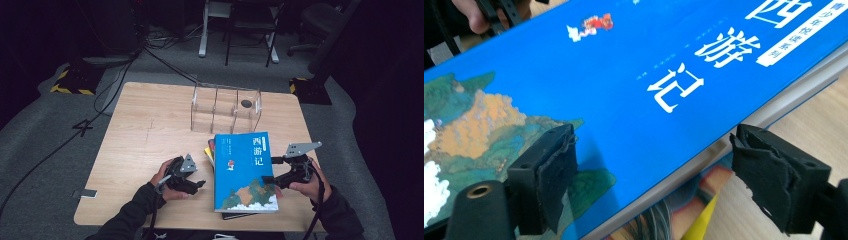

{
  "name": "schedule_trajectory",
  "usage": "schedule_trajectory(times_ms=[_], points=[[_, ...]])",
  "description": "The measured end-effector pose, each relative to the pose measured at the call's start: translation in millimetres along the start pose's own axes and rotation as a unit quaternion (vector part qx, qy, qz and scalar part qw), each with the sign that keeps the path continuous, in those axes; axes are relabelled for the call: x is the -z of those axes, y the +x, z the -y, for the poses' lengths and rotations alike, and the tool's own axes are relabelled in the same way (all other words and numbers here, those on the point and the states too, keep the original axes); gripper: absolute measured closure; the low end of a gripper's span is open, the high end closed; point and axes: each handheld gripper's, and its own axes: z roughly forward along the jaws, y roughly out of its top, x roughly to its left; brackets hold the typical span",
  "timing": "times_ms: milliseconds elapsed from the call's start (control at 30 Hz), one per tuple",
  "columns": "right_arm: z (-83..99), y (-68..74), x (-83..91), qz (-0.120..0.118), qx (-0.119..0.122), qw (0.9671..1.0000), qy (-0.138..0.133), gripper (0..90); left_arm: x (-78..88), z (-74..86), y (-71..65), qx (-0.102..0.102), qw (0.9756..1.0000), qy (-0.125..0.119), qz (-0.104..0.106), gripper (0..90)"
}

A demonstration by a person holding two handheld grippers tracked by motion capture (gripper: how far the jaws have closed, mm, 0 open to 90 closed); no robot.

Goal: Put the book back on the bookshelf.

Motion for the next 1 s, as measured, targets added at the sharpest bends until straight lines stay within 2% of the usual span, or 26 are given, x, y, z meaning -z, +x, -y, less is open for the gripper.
schedule_trajectory(times_ms=[33,67,200,300,333,367,433,500,600,667,733,800,833,1000], points=[[0.0,0.0,0.0,0.000,0.000,1.0000,0.000,19.8,0.0,0.0,0.0,0.000,1.0000,0.000,0.000,24.4],[-1.6,-1.1,1.6,-0.001,0.004,0.9998,-0.020,23.8,-0.4,-2.4,-0.2,0.002,1.0000,-0.005,0.000,24.9],[-5.3,-4.6,2.7,0.005,-0.001,0.9992,-0.041,25.3,-2.1,-6.3,-1.0,0.002,0.9999,-0.010,0.003,25.9],[-12.7,-12.0,0.5,-0.030,-0.010,0.9977,-0.059,31.7,-4.0,-9.8,-1.4,0.004,0.9998,-0.018,0.008,26.5],[-15.4,-13.4,-3.7,-0.046,-0.012,0.9975,-0.053,32.8,-4.3,-10.4,-1.2,0.006,0.9998,-0.018,0.011,26.5],[-18.3,-14.0,-10.1,-0.050,-0.010,0.9979,-0.041,32.8,-4.7,-11.1,-0.9,0.006,0.9998,-0.018,0.011,26.5],[-23.3,-13.1,-25.3,-0.047,-0.004,0.9988,-0.012,31.3,-5.0,-11.9,-2.2,0.005,0.9998,-0.018,0.009,26.5],[-28.3,-11.3,-26.8,-0.034,-0.005,0.9994,-0.006,31.1,-4.4,-11.7,-2.4,0.001,0.9998,-0.017,0.010,26.4],[-27.9,-4.5,-21.0,0.004,0.013,0.9998,0.015,26.5,-3.7,-10.9,-2.2,0.000,0.9998,-0.017,0.010,26.3],[-24.1,-2.4,-18.0,0.020,0.011,0.9994,0.025,24.5,-4.7,-10.7,-2.2,-0.001,0.9998,-0.015,0.012,26.3],[-21.3,-3.2,-14.5,0.026,0.002,0.9993,0.028,24.6,-5.3,-10.7,-3.9,-0.006,0.9998,-0.013,0.011,26.2],[-20.2,-4.5,-12.4,0.027,-0.004,0.9990,0.036,23.5,-4.8,-11.6,-5.5,-0.010,0.9998,-0.015,0.006,26.2],[-19.1,-6.5,-11.6,0.027,-0.017,0.9985,0.045,22.6,-4.3,-11.9,-5.6,-0.010,0.9998,-0.018,0.007,26.2],[-14.5,-10.3,-9.8,0.004,-0.038,0.9978,0.054,22.0,-5.1,-12.7,-5.7,-0.008,0.9997,-0.020,0.010,26.2]])
